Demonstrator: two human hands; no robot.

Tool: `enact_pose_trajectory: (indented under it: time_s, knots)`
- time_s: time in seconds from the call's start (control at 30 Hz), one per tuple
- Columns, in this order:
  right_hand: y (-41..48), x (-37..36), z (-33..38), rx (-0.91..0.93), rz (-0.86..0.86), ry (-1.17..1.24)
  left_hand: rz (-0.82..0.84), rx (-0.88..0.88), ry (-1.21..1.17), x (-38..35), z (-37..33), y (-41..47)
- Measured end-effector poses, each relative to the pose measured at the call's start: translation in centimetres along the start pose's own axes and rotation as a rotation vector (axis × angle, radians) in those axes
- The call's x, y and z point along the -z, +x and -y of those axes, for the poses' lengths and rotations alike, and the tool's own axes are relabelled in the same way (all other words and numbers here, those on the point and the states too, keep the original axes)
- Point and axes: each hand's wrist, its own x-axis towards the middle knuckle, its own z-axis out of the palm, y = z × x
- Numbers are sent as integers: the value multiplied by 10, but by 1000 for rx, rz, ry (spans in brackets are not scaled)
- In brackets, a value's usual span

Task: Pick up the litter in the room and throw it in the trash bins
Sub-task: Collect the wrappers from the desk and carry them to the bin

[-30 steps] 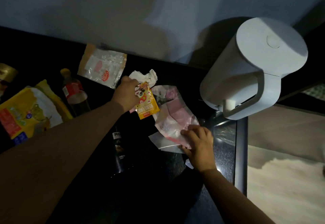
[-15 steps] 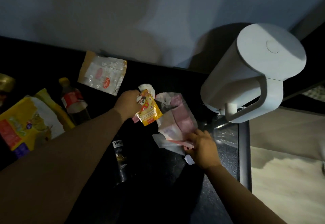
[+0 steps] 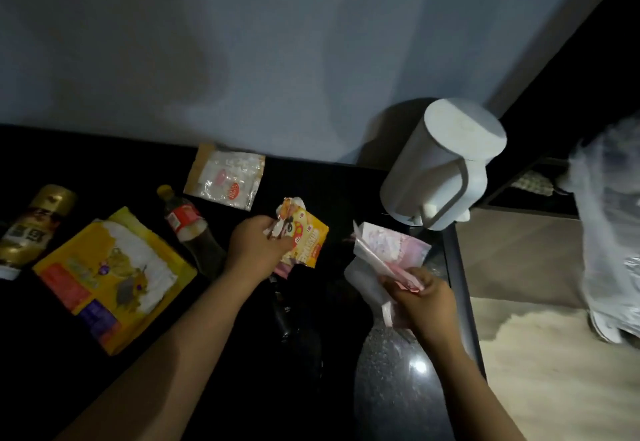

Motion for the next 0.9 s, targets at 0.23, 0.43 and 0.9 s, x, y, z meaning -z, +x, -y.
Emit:
enact_pose_trajectory:
  time_s: [0.23, 0.43, 0.9]
  knots:
    - [-82, 15, 41, -60, -248, 188, 92, -55, -127, 23, -17, -81]
    - [-129, 57, 68, -70, -425, 301, 201, -188, -130, 28, -56, -116]
    - [-244, 213, 38, 4, -931, 358, 506, -508, -133, -77, -154, -244]
